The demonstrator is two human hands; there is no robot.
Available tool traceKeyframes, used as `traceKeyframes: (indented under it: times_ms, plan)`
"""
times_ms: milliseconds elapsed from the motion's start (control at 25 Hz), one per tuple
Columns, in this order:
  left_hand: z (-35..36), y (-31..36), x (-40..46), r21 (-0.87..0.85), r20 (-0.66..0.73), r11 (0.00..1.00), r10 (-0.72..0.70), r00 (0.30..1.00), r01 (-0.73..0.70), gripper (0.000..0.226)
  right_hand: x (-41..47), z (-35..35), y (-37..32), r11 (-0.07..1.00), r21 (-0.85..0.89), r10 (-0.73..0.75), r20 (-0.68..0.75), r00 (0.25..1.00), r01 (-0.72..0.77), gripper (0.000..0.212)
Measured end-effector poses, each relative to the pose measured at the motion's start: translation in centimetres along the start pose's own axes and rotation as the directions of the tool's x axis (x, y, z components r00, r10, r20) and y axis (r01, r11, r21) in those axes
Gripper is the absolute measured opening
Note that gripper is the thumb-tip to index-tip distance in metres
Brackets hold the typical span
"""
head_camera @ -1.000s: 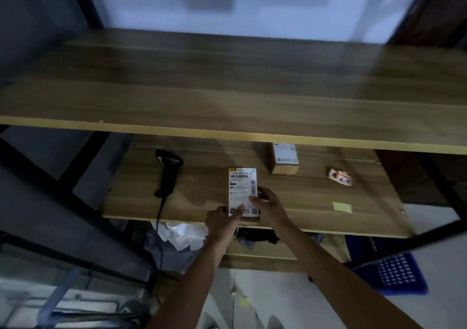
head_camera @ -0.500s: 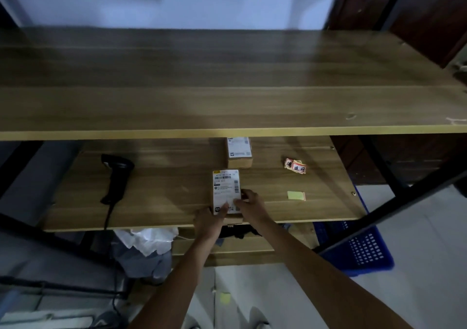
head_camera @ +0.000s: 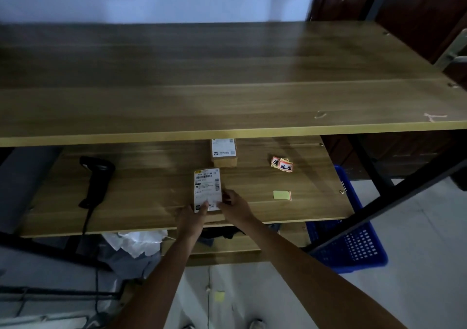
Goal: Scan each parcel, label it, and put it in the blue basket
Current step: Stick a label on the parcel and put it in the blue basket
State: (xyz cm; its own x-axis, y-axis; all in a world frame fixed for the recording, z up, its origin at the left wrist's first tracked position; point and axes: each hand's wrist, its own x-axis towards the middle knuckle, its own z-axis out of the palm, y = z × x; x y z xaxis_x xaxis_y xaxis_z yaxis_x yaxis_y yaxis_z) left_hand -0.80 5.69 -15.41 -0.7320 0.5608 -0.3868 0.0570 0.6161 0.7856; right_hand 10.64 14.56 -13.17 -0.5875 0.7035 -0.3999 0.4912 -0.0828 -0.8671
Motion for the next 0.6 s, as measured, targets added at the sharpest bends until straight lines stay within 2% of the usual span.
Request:
traceKeyframes:
  times_ms: [80, 200, 320, 480, 600]
  plan:
    - [0.1, 0.1, 0.2, -0.018, 0.018, 1.000, 0.000, 1.000, 0.001, 0.044, 0.3, -1.1, 0.6, 1.000, -0.023, 0.008, -0.037, 0.999, -0.009, 0.036]
    - [0.2, -0.2, 0.4, -0.011, 0.031, 0.999, -0.037, 0.999, 0.037, 0.047, 1.4, -4.1, 1.7, 0.994, -0.103, 0.007, -0.208, 0.978, -0.029, 0.026]
    - [0.5, -0.8, 0.8, -0.010, 0.025, 1.000, -0.024, 0.999, 0.025, 0.050, 2.3, -8.0, 2.5, 0.960, -0.270, -0.030, -0.371, 0.928, -0.077, 0.019]
    - [1.0, -1.5, 1.4, 0.062, -0.036, 0.998, -0.008, 0.999, 0.010, 0.050, 4.3, -13.5, 4.2, 0.901, -0.389, -0.036, -0.512, 0.858, -0.194, 0.026]
    - [1.3, -2.3, 2.0, 0.108, -0.059, 0.994, 0.027, 0.998, -0.020, 0.054, 5.9, -16.6, 5.5, 0.864, -0.422, 0.004, -0.539, 0.843, -0.274, 0.036]
